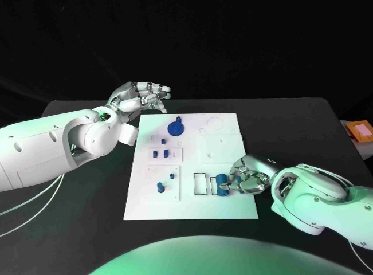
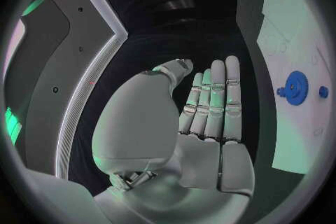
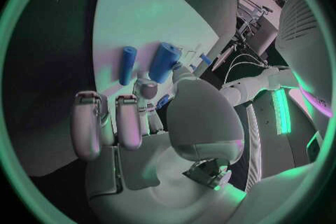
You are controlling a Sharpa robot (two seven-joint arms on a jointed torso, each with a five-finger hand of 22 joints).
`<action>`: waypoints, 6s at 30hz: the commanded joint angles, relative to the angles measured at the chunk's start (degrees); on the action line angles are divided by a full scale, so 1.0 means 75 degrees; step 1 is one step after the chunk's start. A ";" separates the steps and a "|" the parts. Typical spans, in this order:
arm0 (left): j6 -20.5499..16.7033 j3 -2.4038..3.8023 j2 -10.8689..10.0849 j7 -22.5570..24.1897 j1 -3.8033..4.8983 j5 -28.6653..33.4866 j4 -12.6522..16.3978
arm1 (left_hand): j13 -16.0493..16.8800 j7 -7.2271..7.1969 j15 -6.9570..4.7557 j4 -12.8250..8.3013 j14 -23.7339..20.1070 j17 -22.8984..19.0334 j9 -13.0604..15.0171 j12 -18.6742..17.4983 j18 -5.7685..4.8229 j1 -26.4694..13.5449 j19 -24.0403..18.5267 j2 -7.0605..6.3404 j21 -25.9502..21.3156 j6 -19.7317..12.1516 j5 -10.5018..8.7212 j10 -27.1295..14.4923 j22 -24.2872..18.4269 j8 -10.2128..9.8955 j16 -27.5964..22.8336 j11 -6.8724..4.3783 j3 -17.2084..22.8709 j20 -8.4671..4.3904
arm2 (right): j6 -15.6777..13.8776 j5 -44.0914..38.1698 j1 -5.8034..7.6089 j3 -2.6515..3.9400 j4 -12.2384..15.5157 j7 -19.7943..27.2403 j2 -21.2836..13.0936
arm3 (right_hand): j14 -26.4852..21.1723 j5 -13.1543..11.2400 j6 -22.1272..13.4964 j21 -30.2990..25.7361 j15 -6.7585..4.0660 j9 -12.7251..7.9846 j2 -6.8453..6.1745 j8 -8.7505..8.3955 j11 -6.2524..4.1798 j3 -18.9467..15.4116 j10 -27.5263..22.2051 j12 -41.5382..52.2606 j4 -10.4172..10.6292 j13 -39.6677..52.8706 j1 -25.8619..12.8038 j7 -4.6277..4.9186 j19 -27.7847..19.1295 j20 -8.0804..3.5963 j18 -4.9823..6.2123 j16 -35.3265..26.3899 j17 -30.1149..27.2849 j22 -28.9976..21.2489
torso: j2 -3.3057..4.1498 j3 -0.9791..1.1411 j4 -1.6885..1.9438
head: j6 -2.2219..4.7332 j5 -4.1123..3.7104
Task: Assemble the parts on the task board
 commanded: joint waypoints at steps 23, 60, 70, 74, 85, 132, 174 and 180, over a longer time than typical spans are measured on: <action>0.0101 -0.0006 -0.0025 -0.0002 0.0008 0.0026 0.0060 | 0.0004 -0.0020 -0.0006 -0.0048 -0.0072 -0.0019 -0.0010 0.0052 0.0078 -0.0026 -0.0039 0.0061 0.0051 0.0050 0.0018 -0.0059 0.0016 -0.0024 -0.0023 0.0007 0.0014 0.0003 | 0.0246 -0.0248 -0.0067 -0.0025 -0.0057 -0.0416 0.0236 | 0.0498 0.0284 0.0349 0.0274 -0.0143 -0.0065 0.0446 -0.0052 -0.0091 0.0007 0.0448 0.0808 -0.0116 0.1095 0.1202 -0.0079 0.0494 -0.0100 -0.0135 0.0296 0.0579 0.1759 | 0.0014 -0.0003 -0.0009 | 0.0001 -0.0019; 0.0108 -0.0007 -0.0054 -0.0027 0.0008 0.0025 0.0076 | 0.0003 -0.0021 -0.0010 -0.0079 -0.0077 -0.0033 -0.0014 0.0056 0.0080 -0.0010 -0.0048 0.0062 0.0063 0.0053 0.0027 -0.0061 0.0032 -0.0026 -0.0023 0.0005 0.0030 0.0000 | -0.0981 0.1881 0.0284 -0.0003 0.0318 0.0215 0.0455 | 0.0612 0.1471 0.1020 0.0828 -0.0322 0.0045 0.0145 0.0117 -0.0308 0.1376 0.1086 0.1366 0.0001 0.2051 0.0047 -0.0335 0.0683 -0.0267 -0.0248 0.0582 0.1115 0.1908 | 0.0012 -0.0013 -0.0006 | 0.0001 0.0056; 0.0119 -0.0007 -0.0042 -0.0029 0.0009 0.0025 0.0087 | 0.0003 -0.0021 -0.0010 -0.0079 -0.0077 -0.0033 -0.0014 0.0056 0.0080 -0.0010 -0.0048 0.0062 0.0063 0.0053 0.0027 -0.0061 0.0032 -0.0026 -0.0023 0.0005 0.0030 0.0000 | -0.0706 0.1574 0.0139 -0.0010 -0.0046 0.0197 0.0973 | 0.0609 0.1358 0.1025 0.0807 -0.0326 0.0077 0.0127 0.0149 -0.0313 0.1447 0.1078 0.1329 0.0000 0.2041 -0.0056 -0.0342 0.0674 -0.0270 -0.0244 0.0577 0.1107 0.1901 | 0.0015 -0.0006 0.0010 | 0.0001 0.0093; 0.0121 -0.0007 -0.0052 -0.0036 0.0009 0.0025 0.0091 | 0.0003 -0.0021 -0.0010 -0.0079 -0.0077 -0.0033 -0.0014 0.0056 0.0080 -0.0010 -0.0048 0.0062 0.0063 0.0053 0.0027 -0.0061 0.0032 -0.0026 -0.0023 0.0005 0.0030 0.0000 | -0.0594 0.1454 0.0059 -0.0013 -0.0141 0.0160 0.1093 | 0.0608 0.1322 0.1018 0.0788 -0.0326 0.0086 0.0120 0.0154 -0.0311 0.1465 0.1072 0.1314 0.0001 0.2035 -0.0099 -0.0339 0.0666 -0.0270 -0.0239 0.0575 0.1105 0.1895 | 0.0024 -0.0003 0.0007 | 0.0001 0.0117; 0.0152 -0.0006 -0.0048 -0.0035 0.0009 0.0023 0.0134 | 0.0002 -0.0020 -0.0009 -0.0090 -0.0079 -0.0041 -0.0017 0.0057 0.0079 -0.0012 -0.0054 0.0066 0.0071 0.0054 0.0030 -0.0063 0.0044 -0.0027 -0.0022 0.0006 0.0038 -0.0001 | -0.0528 0.1483 -0.0015 -0.0015 -0.0350 0.0043 0.1263 | 0.0596 0.1185 0.0989 0.0732 -0.0314 0.0122 0.0122 0.0176 -0.0297 0.1537 0.1041 0.1235 0.0008 0.2000 -0.0324 -0.0325 0.0640 -0.0262 -0.0226 0.0546 0.1058 0.1877 | 0.0027 0.0004 -0.0008 | 0.0001 0.0132; 0.0146 -0.0007 -0.0095 -0.0040 0.0008 0.0020 0.0094 | -0.0001 -0.0019 -0.0018 -0.0155 -0.0087 -0.0068 -0.0026 0.0059 0.0081 0.0036 -0.0071 0.0095 0.0110 0.0059 0.0047 -0.0066 0.0088 -0.0032 -0.0027 0.0004 0.0093 -0.0011 | 0.0027 0.0730 0.0065 -0.0003 0.0186 0.0659 0.0630 | 0.0633 -0.0302 0.0872 0.0922 -0.0370 0.0544 0.0245 0.0661 -0.0368 0.0286 0.1249 0.1259 -0.0070 0.2413 0.0095 -0.0412 0.0712 -0.0303 -0.0269 0.0610 0.1227 0.1934 | 0.0011 -0.0008 -0.0008 | 0.0001 0.0133; 0.0247 -0.0026 -0.0104 -0.0117 0.0006 0.0004 0.0114 | -0.0005 -0.0017 -0.0022 -0.0223 -0.0085 -0.0098 -0.0038 0.0061 0.0080 0.0056 -0.0100 0.0105 0.0171 0.0065 0.0047 -0.0065 0.0153 -0.0040 -0.0026 0.0004 0.0140 -0.0021 | 0.0038 -0.0134 -0.0009 -0.0008 -0.0268 0.0498 0.1055 | 0.0639 -0.0477 0.0924 0.0935 -0.0392 0.0504 0.0254 0.0673 -0.0395 0.0402 0.1284 0.1286 -0.0049 0.2510 0.0676 -0.0443 0.0716 -0.0327 -0.0271 0.0623 0.1261 0.1937 | 0.0020 -0.0007 0.0009 | 0.0001 0.0154; 0.0247 -0.0026 -0.0110 -0.0115 0.0006 0.0003 0.0114 | -0.0005 -0.0016 -0.0023 -0.0235 -0.0085 -0.0103 -0.0040 0.0061 0.0080 0.0061 -0.0104 0.0108 0.0183 0.0066 0.0046 -0.0065 0.0166 -0.0041 -0.0027 0.0005 0.0149 -0.0023 | -0.0070 -0.0249 -0.0011 -0.0008 -0.0240 0.0519 0.1010 | 0.0638 -0.0565 0.0938 0.0946 -0.0402 0.0497 0.0240 0.0676 -0.0410 0.0423 0.1296 0.1293 -0.0081 0.2524 0.0809 -0.0459 0.0720 -0.0331 -0.0274 0.0622 0.1260 0.1941 | 0.0015 -0.0012 0.0006 | 0.0001 0.0150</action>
